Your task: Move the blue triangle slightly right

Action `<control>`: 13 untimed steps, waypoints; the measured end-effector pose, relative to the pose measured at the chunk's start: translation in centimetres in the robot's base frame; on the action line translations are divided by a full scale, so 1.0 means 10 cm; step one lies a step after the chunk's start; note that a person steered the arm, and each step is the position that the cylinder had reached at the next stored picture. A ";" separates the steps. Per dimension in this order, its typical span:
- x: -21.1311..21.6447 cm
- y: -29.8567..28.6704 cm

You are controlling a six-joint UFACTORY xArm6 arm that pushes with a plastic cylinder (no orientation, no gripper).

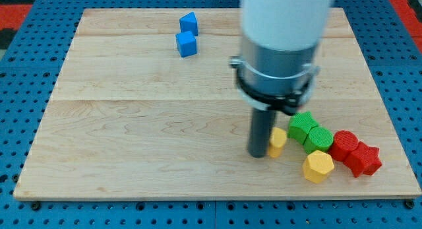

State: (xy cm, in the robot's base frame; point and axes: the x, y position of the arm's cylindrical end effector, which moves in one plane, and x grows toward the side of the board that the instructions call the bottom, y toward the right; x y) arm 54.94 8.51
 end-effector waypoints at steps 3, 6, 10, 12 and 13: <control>-0.84 -1.38; -3.00 -2.42; -3.22 -1.57; -2.63 -0.91; -2.44 -0.97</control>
State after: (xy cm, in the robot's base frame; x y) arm 30.51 -1.15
